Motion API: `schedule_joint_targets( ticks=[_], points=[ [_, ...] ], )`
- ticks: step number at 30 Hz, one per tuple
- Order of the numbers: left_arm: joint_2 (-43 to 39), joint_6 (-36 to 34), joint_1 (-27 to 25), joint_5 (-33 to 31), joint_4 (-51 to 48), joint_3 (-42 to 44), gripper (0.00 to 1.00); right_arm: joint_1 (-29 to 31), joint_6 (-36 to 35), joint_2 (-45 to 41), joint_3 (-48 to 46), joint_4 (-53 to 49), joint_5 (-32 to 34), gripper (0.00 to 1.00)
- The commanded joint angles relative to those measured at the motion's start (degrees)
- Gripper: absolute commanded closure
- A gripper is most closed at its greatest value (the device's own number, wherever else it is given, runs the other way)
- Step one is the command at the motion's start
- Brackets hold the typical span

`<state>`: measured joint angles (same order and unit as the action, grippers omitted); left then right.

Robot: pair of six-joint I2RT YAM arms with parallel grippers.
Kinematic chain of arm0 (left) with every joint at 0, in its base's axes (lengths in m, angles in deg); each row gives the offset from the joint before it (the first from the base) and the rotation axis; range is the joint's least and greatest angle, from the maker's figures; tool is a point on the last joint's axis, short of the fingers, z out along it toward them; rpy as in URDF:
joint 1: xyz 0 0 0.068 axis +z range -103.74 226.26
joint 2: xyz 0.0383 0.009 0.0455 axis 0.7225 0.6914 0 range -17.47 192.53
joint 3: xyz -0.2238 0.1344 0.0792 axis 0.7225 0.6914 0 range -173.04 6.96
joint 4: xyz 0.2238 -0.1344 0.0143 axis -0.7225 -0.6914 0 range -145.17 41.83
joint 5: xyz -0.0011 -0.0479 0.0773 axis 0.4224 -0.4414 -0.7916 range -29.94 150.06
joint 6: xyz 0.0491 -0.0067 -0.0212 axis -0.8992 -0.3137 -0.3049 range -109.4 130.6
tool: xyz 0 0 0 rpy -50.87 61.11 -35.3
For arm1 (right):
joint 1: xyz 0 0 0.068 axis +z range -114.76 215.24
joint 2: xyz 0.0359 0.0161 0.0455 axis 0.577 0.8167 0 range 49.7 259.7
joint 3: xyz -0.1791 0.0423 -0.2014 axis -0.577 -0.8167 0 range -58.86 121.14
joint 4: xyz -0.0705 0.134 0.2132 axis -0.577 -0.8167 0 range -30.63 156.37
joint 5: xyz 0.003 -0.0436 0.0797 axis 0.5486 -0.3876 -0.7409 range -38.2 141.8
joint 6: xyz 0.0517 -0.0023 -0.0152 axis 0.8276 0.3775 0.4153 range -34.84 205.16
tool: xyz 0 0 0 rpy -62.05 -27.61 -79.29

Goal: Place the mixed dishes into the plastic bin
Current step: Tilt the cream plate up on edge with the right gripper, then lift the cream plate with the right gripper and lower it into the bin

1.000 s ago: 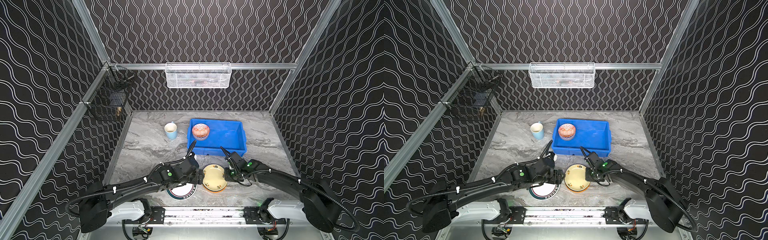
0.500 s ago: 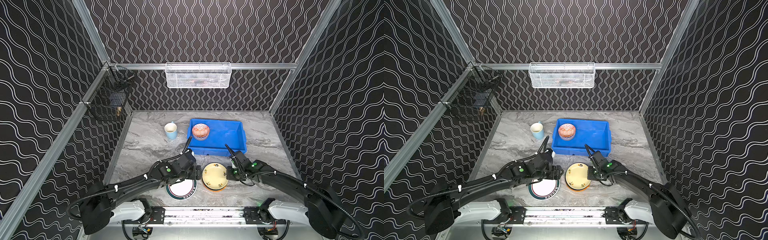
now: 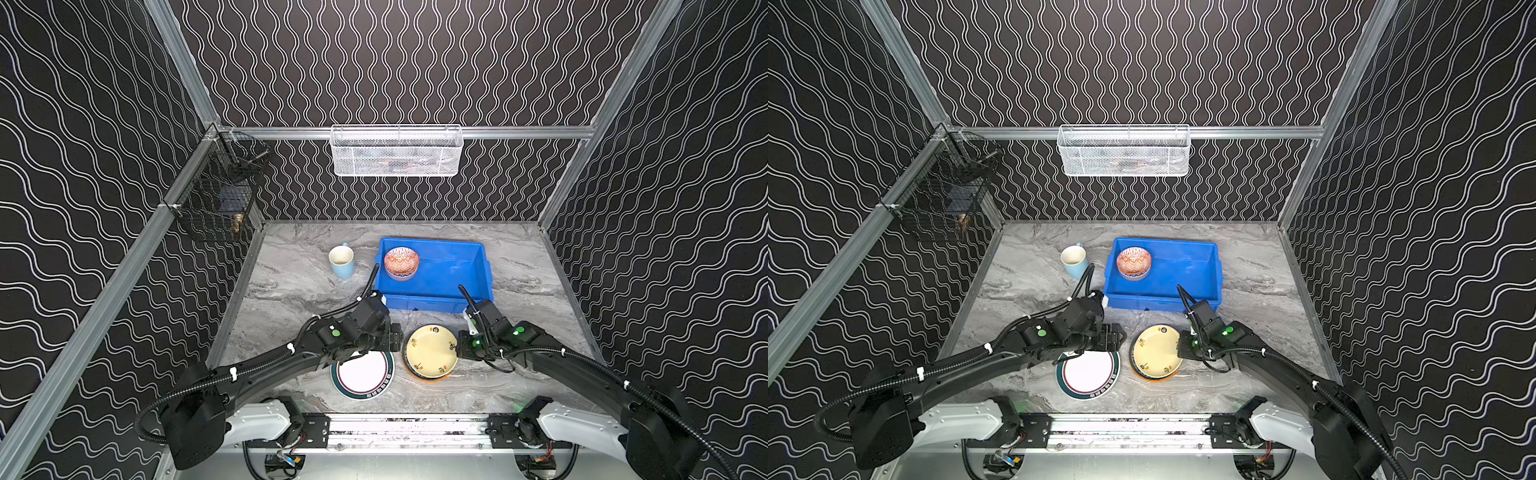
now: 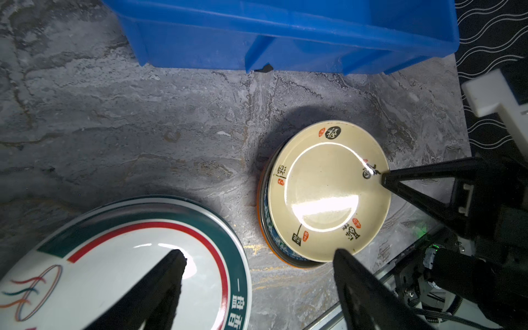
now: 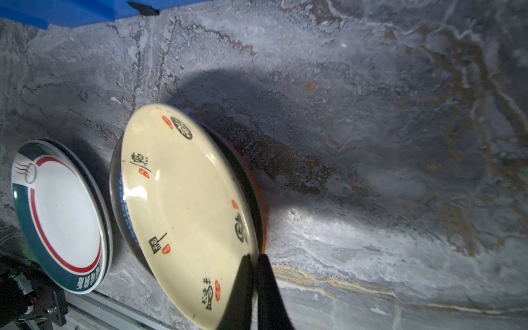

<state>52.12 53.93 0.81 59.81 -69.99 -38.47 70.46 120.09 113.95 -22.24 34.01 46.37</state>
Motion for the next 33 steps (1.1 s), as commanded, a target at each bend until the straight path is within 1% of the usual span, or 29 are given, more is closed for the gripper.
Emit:
schedule_joint_targets(
  ticks=[1,12,23,24,25,26,33],
  points=[
    [-0.6,-0.9,0.4,-0.5,-0.6,-0.6,0.15,-0.3,-0.6,-0.9,1.5,-2.4,-0.7,0.99],
    [-1.0,-1.1,0.8,-2.4,-3.0,-3.8,0.14,-1.0,-2.3,-3.1,6.0,-5.8,-2.7,1.0],
    [-0.6,-2.3,1.3,-4.0,-5.6,-7.8,0.14,-1.3,-1.6,-6.3,9.9,-8.8,-4.0,1.0],
    [-0.6,-2.4,1.4,-4.0,-5.9,-8.3,0.13,-1.3,-1.6,-6.6,10.6,-9.3,-3.7,1.0],
    [-0.6,-2.7,1.4,-4.1,-6.3,-9.0,0.09,-1.3,-1.5,-6.8,11.4,-9.8,-3.3,1.0],
    [-0.7,-3.1,1.5,-4.1,-6.7,-9.6,0.02,-1.4,-1.6,-6.9,12.4,-10.5,-2.8,1.0],
    [-1.6,-4.5,1.7,-6.6,-9.7,-13.3,0.01,-2.2,-2.7,-5.6,19.1,-12.9,-0.8,1.0]
  ],
)
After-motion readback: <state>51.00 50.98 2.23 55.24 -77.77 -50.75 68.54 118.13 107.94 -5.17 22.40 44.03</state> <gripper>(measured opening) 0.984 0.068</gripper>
